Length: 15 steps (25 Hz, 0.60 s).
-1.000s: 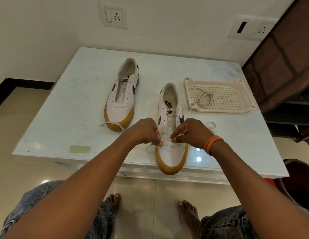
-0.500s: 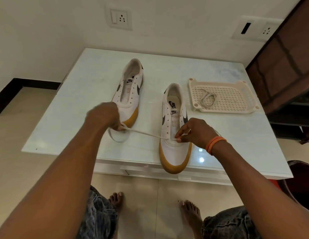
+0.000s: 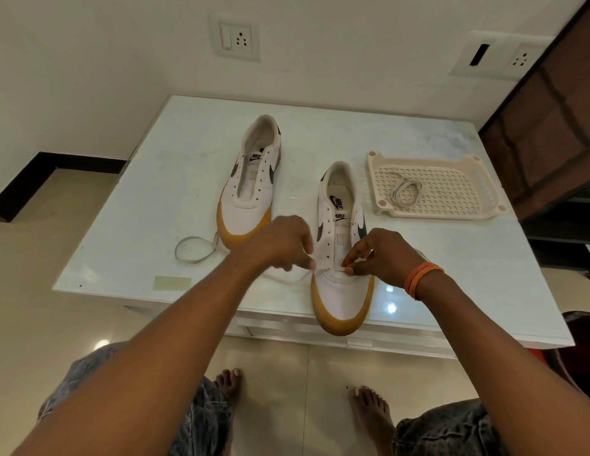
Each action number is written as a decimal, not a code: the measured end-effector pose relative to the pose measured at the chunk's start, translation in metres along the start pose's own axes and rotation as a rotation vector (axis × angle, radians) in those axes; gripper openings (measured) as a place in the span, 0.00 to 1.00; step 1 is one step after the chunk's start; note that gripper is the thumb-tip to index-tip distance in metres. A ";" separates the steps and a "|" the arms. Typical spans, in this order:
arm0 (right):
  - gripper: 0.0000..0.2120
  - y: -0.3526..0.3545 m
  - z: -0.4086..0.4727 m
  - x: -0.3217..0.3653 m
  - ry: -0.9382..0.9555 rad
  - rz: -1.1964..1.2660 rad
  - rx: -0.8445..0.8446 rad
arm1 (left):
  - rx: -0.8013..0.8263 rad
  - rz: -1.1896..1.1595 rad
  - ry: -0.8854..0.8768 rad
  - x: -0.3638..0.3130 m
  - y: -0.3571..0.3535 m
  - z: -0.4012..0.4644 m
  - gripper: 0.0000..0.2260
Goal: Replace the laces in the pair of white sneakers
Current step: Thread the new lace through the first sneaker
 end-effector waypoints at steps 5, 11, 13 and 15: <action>0.07 0.001 -0.002 0.001 0.019 0.011 -0.005 | 0.026 -0.076 0.022 -0.011 -0.040 0.012 0.11; 0.08 0.001 -0.002 0.001 0.004 0.016 -0.023 | -0.008 -0.169 0.050 -0.005 -0.028 0.017 0.13; 0.08 0.000 -0.001 0.000 0.003 -0.004 -0.020 | -0.010 -0.146 0.048 -0.005 -0.025 0.017 0.11; 0.07 0.000 -0.001 -0.001 -0.002 -0.032 -0.012 | -0.001 -0.113 0.054 -0.002 -0.016 0.015 0.11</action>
Point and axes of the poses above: each hand's wrist, its own z-axis towards the middle knuckle, its own y-axis out of the back of the hand, x = y × z, the point moved 7 cm from there along z, towards the middle knuckle, and after that the axes turned 4 degrees about -y, right-handed, at the moved point
